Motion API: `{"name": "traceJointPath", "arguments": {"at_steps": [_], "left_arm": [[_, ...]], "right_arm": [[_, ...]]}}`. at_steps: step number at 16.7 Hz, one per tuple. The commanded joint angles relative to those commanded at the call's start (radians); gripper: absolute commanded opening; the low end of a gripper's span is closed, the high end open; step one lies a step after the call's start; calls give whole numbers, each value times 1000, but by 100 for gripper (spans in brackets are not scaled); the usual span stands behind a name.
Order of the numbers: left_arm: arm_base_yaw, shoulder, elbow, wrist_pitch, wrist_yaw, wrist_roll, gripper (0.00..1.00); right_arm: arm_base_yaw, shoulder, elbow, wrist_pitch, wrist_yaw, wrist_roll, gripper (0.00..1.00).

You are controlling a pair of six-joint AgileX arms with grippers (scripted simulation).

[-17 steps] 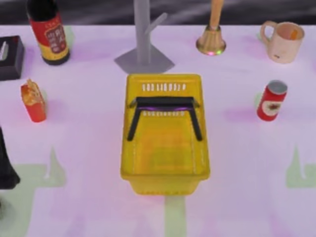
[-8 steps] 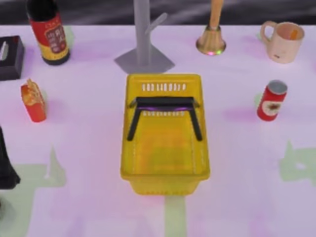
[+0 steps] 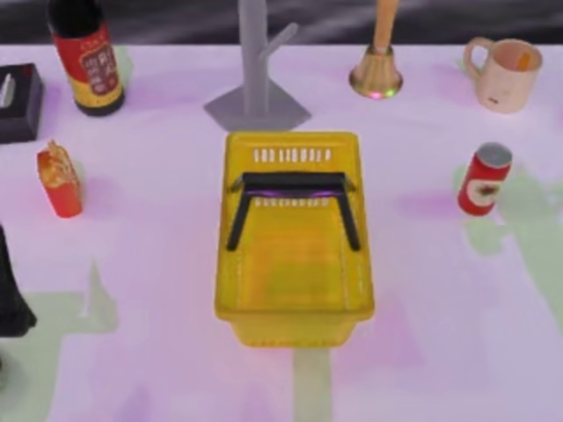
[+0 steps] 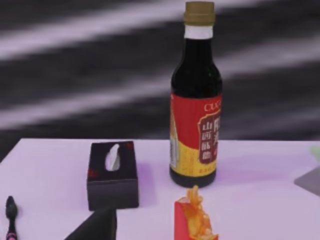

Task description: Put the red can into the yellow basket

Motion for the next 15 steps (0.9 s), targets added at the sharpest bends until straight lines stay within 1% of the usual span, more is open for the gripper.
{"name": "traceJointPath", "arguments": {"at_steps": [4,8,12,15], "left_arm": [[0,0,0,0,0,0,100],[0,0,0,0,0,0,100],[0,0,0,0,0,0,100],[0,0,0,0,0,0,100]], "right_arm": [[33,455,385,-250,4,-105,100],[61,845,724,-452,8,-192,100],[82,1114,978,-584,8,-253,100],[90,1212,1076,-630,8,-276,100]]}}
